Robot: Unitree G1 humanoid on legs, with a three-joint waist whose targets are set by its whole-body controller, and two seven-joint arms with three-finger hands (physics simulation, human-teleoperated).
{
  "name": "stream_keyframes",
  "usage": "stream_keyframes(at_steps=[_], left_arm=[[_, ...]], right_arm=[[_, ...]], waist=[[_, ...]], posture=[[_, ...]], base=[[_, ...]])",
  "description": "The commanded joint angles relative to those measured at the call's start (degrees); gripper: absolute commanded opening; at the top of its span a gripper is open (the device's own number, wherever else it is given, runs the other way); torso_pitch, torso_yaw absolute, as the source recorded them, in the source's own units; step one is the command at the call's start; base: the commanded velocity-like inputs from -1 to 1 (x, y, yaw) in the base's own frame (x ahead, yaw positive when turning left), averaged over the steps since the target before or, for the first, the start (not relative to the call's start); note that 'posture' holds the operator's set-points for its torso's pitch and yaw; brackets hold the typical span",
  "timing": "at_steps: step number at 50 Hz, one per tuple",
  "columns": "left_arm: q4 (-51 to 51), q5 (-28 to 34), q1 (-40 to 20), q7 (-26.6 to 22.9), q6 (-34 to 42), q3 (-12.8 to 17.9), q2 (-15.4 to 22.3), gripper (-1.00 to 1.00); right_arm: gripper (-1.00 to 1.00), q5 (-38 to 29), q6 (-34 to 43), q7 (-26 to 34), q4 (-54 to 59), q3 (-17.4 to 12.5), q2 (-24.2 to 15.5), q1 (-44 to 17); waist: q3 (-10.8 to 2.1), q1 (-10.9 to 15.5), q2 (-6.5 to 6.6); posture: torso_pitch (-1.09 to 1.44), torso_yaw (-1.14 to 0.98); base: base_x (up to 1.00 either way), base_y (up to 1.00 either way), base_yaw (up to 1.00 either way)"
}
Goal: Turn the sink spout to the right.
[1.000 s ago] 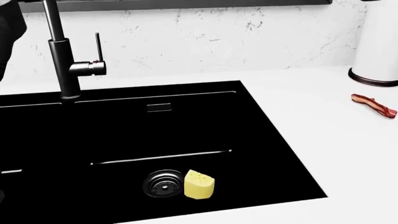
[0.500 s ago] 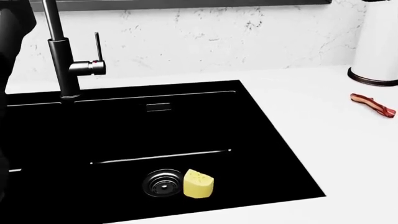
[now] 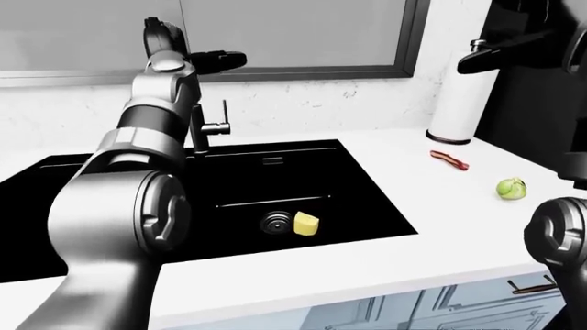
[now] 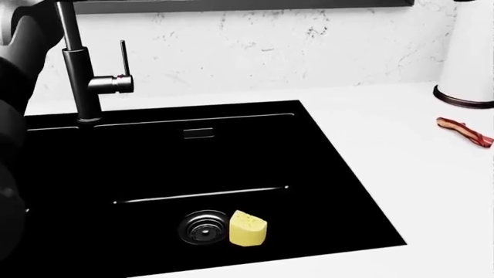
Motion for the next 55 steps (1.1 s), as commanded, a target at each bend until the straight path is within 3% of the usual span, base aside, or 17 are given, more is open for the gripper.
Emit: stream_keyframes(at_steps=[1,55], left_arm=[[-2.11,0.08,-2.25,-0.12,-1.27,-0.22,0.41,1.00],[-3.65,-1.75,-1.40,-1.20,-0.86,-2.42,-3.88,1.00]], right_arm=[[1.00,0.20,-1.21,-0.39,-1.62,-0.22,-0.47,-1.90],[1.00,0.30,-1.03,-0.15,-1.63,-0.08,-0.67,-2.25]], waist=[[-0.55,0.01,-0.24],[-0.64,-0.06,-0.63]], posture=[[-0.46,0.00],[-0.46,0.00]], base=[[0.00,0.00,0.00],[0.00,0.00,0.00]])
